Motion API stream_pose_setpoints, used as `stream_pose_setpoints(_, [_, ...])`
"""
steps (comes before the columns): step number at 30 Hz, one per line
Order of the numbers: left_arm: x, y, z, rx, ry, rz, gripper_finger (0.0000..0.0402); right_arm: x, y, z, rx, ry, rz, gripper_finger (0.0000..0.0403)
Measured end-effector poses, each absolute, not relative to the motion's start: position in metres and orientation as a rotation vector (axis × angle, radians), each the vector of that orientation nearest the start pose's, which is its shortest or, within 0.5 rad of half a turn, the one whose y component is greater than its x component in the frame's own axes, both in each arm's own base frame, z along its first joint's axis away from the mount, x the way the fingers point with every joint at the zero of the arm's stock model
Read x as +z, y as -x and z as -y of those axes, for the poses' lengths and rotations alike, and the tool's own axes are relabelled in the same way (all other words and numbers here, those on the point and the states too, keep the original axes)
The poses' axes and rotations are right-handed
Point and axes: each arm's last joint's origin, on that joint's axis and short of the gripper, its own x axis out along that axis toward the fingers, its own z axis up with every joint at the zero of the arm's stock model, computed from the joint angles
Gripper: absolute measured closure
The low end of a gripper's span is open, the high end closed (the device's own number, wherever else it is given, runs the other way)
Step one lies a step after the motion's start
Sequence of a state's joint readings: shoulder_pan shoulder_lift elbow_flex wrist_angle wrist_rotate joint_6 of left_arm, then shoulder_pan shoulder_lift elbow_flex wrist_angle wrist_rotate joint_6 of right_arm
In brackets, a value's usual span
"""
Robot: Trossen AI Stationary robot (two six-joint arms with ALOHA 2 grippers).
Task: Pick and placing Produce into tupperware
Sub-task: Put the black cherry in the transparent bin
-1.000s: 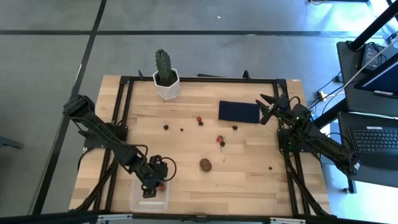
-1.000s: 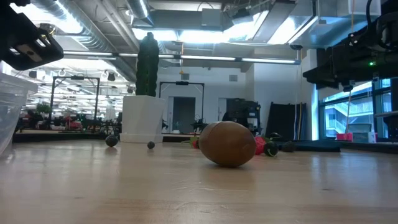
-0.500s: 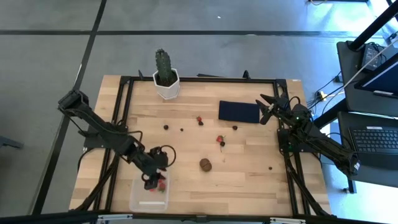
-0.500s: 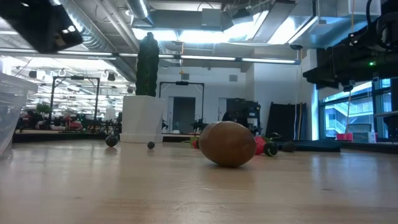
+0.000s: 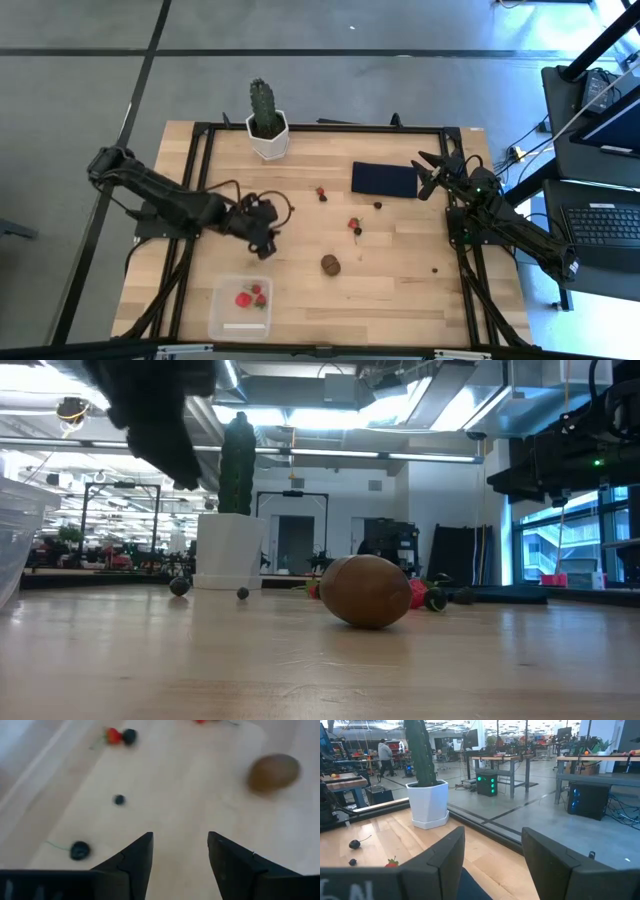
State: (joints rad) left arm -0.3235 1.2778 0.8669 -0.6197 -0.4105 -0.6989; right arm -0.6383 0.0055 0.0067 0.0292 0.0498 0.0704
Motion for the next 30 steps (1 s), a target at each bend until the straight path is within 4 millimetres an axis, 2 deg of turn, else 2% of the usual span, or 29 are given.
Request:
stream_pose_setpoints(4, [0.232, -0.236, 0.046, 0.467, 0.278, -0.884, 0.0216, 0.168, -0.077, 0.059, -0.687, -0.059, 0.053, 0.0205])
stream_pose_setpoints(10, [0.228, -0.231, 0.016, 0.618, 0.329, -0.952, 0.0206, 0.168, -0.077, 0.059, -0.687, -0.059, 0.054, 0.0205])
stream_pose_setpoints(16, [0.227, -0.229, -0.008, 0.748, 0.346, -0.949, 0.0198, 0.168, -0.077, 0.059, -0.687, -0.059, 0.054, 0.0205])
stream_pose_setpoints(23, [0.222, -0.232, -0.022, 0.83, 0.404, -0.945, 0.0201, 0.168, -0.077, 0.059, -0.687, -0.058, 0.054, 0.0205])
stream_pose_setpoints(30, [0.199, -0.243, -0.027, 0.922, 0.451, -1.01, 0.0196, 0.168, -0.077, 0.059, -0.687, -0.059, 0.054, 0.0205])
